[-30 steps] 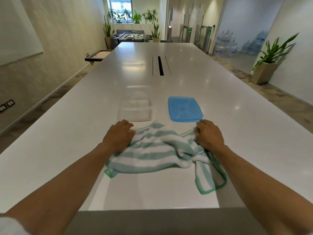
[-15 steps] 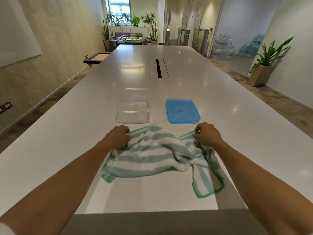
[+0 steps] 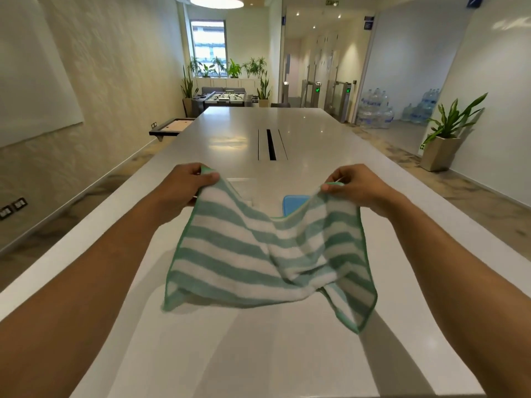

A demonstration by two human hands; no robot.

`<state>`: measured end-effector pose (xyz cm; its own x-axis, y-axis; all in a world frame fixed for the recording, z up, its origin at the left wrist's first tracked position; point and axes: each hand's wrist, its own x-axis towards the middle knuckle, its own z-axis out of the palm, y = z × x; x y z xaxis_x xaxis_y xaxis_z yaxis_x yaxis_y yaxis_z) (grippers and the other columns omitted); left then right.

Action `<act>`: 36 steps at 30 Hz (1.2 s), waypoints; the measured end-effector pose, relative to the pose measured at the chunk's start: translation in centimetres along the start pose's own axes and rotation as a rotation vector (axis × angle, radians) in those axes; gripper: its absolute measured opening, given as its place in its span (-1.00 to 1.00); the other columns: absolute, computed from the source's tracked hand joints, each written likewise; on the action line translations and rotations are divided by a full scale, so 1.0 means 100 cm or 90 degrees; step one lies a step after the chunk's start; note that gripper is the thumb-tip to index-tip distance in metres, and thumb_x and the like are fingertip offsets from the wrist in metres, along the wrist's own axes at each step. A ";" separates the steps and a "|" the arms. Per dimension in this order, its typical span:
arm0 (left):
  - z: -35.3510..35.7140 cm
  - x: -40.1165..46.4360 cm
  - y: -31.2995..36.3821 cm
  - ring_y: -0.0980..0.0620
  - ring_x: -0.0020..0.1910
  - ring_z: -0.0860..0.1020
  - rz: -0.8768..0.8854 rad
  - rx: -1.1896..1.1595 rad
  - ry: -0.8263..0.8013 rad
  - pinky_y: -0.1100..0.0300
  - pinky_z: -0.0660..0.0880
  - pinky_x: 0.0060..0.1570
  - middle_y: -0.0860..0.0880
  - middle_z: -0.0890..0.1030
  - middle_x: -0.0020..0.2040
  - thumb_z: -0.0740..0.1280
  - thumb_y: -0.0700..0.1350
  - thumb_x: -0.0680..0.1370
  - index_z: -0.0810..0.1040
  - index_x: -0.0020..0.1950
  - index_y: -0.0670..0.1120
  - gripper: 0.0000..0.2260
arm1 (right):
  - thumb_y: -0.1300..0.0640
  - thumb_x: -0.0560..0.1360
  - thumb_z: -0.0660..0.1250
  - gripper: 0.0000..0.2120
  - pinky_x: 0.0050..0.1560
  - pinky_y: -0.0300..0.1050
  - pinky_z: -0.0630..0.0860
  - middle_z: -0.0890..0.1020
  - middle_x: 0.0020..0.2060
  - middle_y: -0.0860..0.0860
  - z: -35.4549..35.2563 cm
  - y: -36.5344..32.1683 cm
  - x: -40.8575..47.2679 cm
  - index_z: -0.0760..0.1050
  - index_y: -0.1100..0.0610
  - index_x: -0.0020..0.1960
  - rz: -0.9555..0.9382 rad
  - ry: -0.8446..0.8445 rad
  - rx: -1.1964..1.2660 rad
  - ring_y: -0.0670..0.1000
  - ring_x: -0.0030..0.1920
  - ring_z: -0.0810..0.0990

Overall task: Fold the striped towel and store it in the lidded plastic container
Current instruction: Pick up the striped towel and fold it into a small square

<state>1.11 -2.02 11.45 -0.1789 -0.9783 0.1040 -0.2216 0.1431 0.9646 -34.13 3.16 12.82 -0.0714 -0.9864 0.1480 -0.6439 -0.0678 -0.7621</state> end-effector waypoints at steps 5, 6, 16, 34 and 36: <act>0.013 -0.004 0.046 -0.02 -0.22 0.61 0.088 -0.093 0.026 0.16 0.57 -0.36 -0.09 0.61 -0.09 0.48 -0.08 0.42 0.64 -0.17 0.15 -0.88 | 0.07 0.47 0.44 -0.79 -0.09 -0.10 0.59 0.64 -0.10 0.10 -0.007 -0.048 0.003 0.63 0.20 0.01 -0.005 0.060 0.216 0.04 -0.09 0.60; 0.018 -0.005 0.053 -0.03 -0.24 0.61 0.111 -0.084 0.018 0.16 0.57 -0.40 -0.10 0.61 -0.10 0.47 -0.11 0.43 0.63 -0.12 0.17 -0.84 | 0.09 0.47 0.45 -0.79 -0.11 -0.12 0.60 0.63 -0.12 0.09 -0.004 -0.057 0.003 0.63 0.21 0.02 -0.012 0.068 0.243 0.02 -0.11 0.59; 0.076 -0.009 0.081 -0.05 -0.25 0.67 0.154 -0.003 -0.166 0.15 0.60 -0.25 -0.16 0.64 -0.13 0.34 -0.33 0.49 0.63 -0.11 -0.15 -0.88 | 0.36 0.41 0.46 -0.68 0.04 0.09 0.63 0.61 0.04 0.27 0.033 -0.095 0.004 0.56 0.19 0.13 -0.091 -0.083 0.344 0.16 -0.04 0.65; 0.084 -0.003 0.064 -0.05 -0.10 0.69 0.238 0.135 -0.040 -0.07 0.62 0.04 -0.10 0.71 -0.09 0.35 -0.15 0.57 0.63 0.05 -0.12 -0.88 | 0.40 0.37 0.46 -0.80 0.01 -0.13 0.62 0.69 -0.19 0.18 0.041 -0.062 0.016 0.58 0.40 -0.01 -0.032 -0.089 0.518 0.12 -0.11 0.69; 0.084 -0.004 0.064 -0.05 -0.10 0.68 0.254 0.159 -0.030 -0.07 0.62 0.05 -0.10 0.71 -0.09 0.35 -0.14 0.57 0.65 0.06 -0.13 -0.86 | 0.36 0.38 0.48 -0.80 0.03 -0.10 0.62 0.69 -0.18 0.19 0.042 -0.062 0.017 0.60 0.40 -0.01 -0.041 -0.060 0.490 0.12 -0.10 0.70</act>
<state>-8.23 0.56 15.54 -0.3389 -0.8325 0.4383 -0.3493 0.5439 0.7630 -27.10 1.30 15.15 0.0354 -0.9833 0.1786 0.0681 -0.1759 -0.9820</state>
